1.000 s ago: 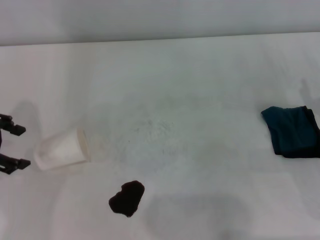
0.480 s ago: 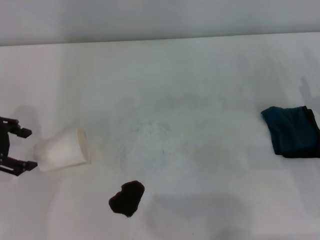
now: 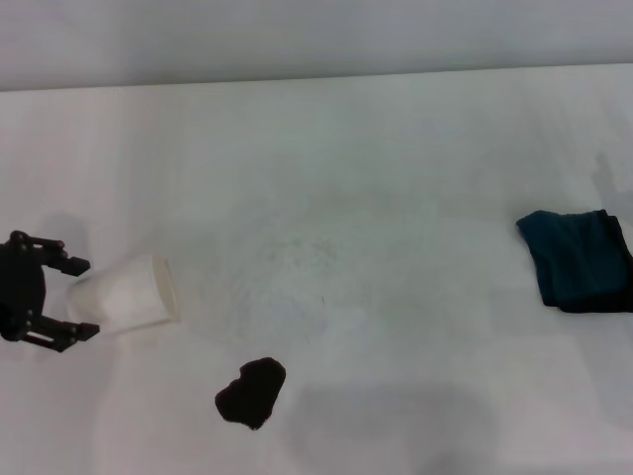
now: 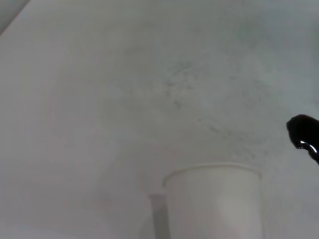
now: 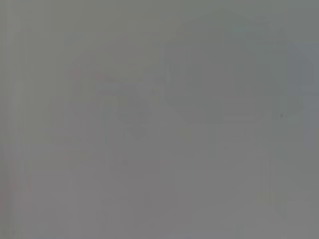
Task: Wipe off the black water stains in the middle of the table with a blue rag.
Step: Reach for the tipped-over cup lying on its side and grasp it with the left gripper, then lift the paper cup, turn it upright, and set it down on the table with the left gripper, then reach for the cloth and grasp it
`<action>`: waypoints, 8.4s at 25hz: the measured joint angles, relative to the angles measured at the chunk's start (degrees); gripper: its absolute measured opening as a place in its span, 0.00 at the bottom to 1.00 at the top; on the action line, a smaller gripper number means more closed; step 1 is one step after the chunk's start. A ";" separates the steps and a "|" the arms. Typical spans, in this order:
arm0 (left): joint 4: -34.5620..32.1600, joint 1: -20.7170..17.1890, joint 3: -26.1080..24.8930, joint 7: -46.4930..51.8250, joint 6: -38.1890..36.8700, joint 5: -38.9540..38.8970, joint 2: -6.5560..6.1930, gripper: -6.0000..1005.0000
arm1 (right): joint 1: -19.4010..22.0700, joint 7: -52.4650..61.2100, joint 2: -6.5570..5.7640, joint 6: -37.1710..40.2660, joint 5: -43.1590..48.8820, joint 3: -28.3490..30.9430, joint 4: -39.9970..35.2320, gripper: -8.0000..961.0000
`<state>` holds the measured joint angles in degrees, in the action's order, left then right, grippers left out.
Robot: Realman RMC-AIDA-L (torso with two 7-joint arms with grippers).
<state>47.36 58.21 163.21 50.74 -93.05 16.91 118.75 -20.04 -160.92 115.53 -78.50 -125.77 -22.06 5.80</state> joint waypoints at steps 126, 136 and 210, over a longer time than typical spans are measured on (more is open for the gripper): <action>-52.37 -50.40 -1.06 -42.96 17.89 -66.07 0.59 0.87 | 2.79 3.21 -0.92 3.57 0.74 -4.49 -18.16 0.69; -51.98 -56.82 -1.06 -45.15 8.10 -74.70 0.44 0.87 | 2.85 18.38 -0.82 6.40 0.95 -6.41 -18.38 0.69; -39.78 -43.50 -0.44 -38.18 4.99 -79.92 -0.02 0.86 | -15.32 155.55 -0.13 -3.80 113.82 -52.83 -64.29 0.60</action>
<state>7.58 14.70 162.77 12.57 -88.06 -63.02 118.73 -35.36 -5.37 115.39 -82.30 -11.95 -74.89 -58.49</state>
